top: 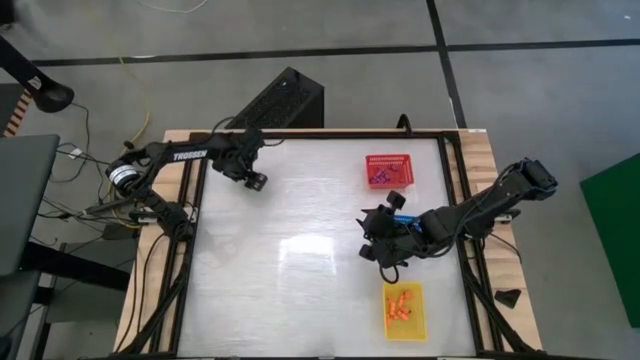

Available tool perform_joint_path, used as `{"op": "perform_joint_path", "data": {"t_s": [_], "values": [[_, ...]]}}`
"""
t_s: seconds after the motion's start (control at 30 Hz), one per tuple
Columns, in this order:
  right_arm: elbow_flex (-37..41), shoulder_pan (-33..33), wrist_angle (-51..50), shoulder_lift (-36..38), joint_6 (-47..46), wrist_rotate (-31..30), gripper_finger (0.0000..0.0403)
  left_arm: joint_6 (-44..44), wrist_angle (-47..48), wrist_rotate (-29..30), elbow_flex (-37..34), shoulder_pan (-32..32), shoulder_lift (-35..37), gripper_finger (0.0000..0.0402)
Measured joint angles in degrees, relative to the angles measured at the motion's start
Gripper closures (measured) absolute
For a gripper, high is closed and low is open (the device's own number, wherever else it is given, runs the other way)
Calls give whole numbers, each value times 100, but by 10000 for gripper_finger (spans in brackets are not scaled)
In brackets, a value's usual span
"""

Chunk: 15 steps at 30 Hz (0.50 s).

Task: Sort Halloween decoration
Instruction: Put the green skeleton toy into the blue basket

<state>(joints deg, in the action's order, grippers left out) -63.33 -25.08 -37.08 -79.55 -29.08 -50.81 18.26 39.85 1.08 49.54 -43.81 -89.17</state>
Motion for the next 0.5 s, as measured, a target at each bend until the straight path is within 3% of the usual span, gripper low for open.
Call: {"op": "perform_joint_path", "data": {"t_s": [0.3, 0.5], "values": [[0, 0, 2, 0, 2, 0, 251, -57, -441, -41, -422, 68, 22, 184], [0, 10, 2, 0, 3, 0, 251, -236, -489, -78, -430, 57, 17, 248]]}}
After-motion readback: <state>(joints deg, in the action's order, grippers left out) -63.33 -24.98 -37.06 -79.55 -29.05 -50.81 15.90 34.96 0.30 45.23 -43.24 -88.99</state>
